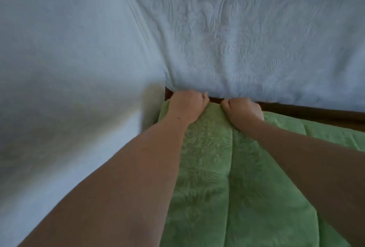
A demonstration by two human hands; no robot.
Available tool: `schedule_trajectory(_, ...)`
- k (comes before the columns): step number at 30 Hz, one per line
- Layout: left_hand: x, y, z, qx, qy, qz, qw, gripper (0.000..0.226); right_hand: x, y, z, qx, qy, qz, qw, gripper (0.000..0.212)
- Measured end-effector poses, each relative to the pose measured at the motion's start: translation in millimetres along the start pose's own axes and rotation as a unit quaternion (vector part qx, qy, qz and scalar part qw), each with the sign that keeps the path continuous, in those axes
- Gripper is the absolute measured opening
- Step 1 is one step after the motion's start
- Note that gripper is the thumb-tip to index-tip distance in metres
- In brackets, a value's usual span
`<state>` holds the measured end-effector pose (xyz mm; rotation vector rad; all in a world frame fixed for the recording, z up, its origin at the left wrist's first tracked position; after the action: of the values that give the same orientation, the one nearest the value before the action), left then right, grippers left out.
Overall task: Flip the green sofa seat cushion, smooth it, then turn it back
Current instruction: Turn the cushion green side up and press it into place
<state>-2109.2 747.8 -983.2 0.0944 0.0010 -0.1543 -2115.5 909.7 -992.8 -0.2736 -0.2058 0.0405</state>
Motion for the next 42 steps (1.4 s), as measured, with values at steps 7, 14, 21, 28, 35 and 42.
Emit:
schedule_trajectory(7,-89,-18,-108,-0.046,0.179,0.017,0.983,0.048,-105,32,-73,0.039,0.089,0.028,0.995,0.049)
schedule_trajectory(14,-86,-13,-149,-0.004,0.282,-0.026,0.959,0.025,-117,45,-114,0.018,0.238,0.056,0.969,0.048)
schedule_trajectory(21,-85,-16,-150,-0.007,0.291,-0.038,0.956,0.028,-120,47,-118,0.009,0.246,0.079,0.966,0.046)
schedule_trajectory(28,-60,-8,-110,-0.076,0.135,0.019,0.988,0.028,-77,22,-64,0.079,0.151,0.065,0.983,0.018)
schedule_trajectory(35,103,50,35,-0.071,-0.237,-0.022,0.969,0.060,129,25,40,0.086,-0.163,0.060,0.981,0.054)
schedule_trajectory(42,155,217,326,0.004,-0.195,-0.114,0.974,0.060,301,70,348,0.033,-0.025,-0.084,0.996,0.060)
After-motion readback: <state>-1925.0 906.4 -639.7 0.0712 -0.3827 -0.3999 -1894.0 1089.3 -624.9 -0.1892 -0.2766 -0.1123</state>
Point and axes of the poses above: each hand's wrist, its own x-axis away from the middle knuckle, its own z-axis out of the back of the hand, y = z × x, the point moved 3 cm from there along -x, towards the middle knuckle, and after that the axes turned 3 degrees about -x, right-handed, at the moved point
